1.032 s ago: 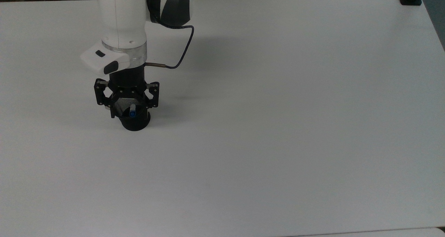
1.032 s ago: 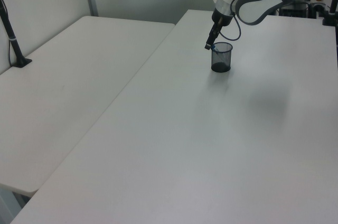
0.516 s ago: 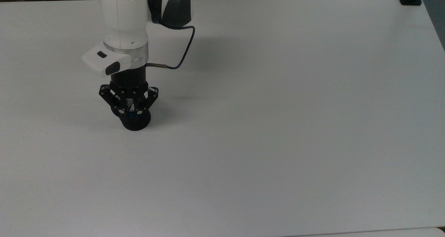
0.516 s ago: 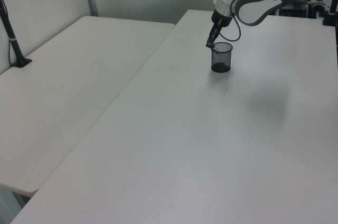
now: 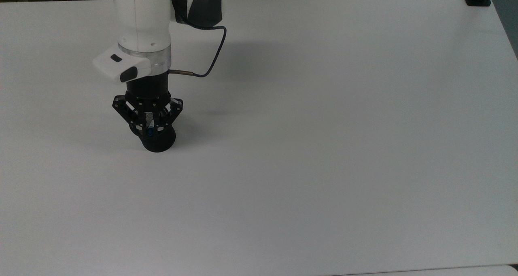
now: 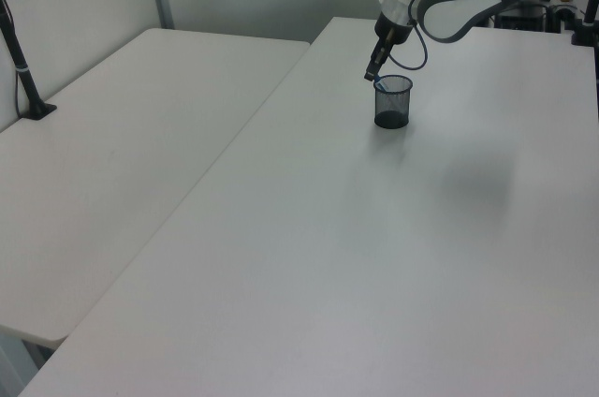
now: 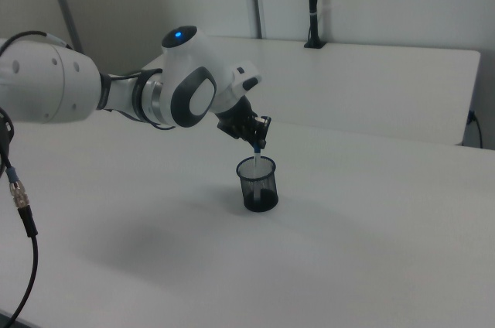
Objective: Remove the marker
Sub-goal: 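Close the gripper on the blue-capped marker inside the cup, then lift the marker straight up out of the mesh cup, then carry the marker away from the cup and lower it to the table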
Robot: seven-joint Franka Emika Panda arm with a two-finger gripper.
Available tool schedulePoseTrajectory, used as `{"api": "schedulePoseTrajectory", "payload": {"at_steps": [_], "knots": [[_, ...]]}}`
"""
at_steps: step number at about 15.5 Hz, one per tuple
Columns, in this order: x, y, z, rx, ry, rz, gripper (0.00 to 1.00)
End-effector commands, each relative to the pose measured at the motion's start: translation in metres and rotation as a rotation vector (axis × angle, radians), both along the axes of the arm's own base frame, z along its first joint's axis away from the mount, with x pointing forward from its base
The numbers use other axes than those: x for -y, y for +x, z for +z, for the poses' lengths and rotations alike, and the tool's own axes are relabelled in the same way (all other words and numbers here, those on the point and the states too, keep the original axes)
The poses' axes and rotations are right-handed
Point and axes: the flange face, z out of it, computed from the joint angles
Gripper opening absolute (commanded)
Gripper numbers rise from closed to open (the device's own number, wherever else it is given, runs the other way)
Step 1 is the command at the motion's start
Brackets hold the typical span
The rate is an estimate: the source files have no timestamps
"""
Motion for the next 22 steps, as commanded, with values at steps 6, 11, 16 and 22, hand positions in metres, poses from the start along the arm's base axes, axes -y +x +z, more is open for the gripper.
{"api": "schedulePoseTrajectory", "payload": {"at_steps": [6,11,16,22], "knots": [[-0.007,-0.060,0.145,0.047,0.075,-0.065,0.00],[-0.069,-0.084,0.162,-0.114,0.134,-0.056,0.00],[-0.133,-0.070,0.093,-0.256,0.244,-0.380,0.00],[-0.205,-0.062,-0.001,-0.415,0.188,-0.353,0.00]]}}
